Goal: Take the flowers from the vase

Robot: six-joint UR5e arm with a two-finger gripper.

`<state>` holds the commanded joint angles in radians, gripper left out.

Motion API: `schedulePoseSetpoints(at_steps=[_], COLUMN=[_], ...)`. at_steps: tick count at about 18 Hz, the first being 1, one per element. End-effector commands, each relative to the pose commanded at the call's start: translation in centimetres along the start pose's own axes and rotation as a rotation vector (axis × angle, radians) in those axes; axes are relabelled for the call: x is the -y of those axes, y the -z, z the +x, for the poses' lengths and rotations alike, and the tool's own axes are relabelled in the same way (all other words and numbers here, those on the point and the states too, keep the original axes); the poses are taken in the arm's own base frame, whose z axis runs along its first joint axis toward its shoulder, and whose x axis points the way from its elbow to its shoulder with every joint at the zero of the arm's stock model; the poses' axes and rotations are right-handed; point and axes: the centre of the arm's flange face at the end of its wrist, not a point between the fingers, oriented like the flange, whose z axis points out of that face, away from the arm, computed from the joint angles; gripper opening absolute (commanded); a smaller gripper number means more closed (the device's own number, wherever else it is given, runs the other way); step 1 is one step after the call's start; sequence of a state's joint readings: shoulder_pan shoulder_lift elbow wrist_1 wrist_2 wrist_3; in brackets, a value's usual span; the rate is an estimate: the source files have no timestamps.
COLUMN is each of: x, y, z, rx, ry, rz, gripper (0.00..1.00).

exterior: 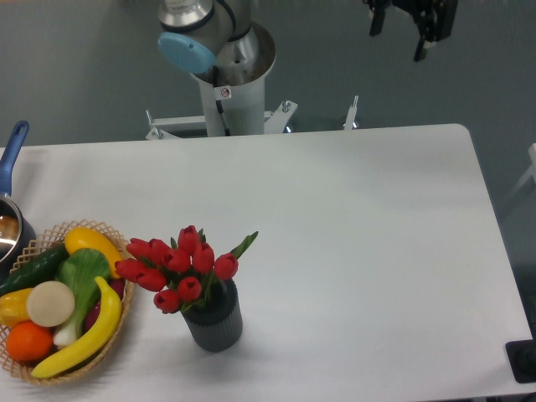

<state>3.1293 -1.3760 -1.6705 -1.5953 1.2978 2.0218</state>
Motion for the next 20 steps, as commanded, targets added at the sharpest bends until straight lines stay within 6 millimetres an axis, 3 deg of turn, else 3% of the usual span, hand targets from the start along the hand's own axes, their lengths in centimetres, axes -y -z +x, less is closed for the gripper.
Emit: schedulePoseSetpoints(at_steps=[5,12,20], x=[0.4,1.7,2.7], y=[0.4,0.0,-0.3], z=[-0.1,-0.5,-1.1], rx=[0.022,0.051,0.099], ry=[0.007,0.340,0.518], rz=[0.028,0.184,0.324], gripper=[1.00,1.00,1.00])
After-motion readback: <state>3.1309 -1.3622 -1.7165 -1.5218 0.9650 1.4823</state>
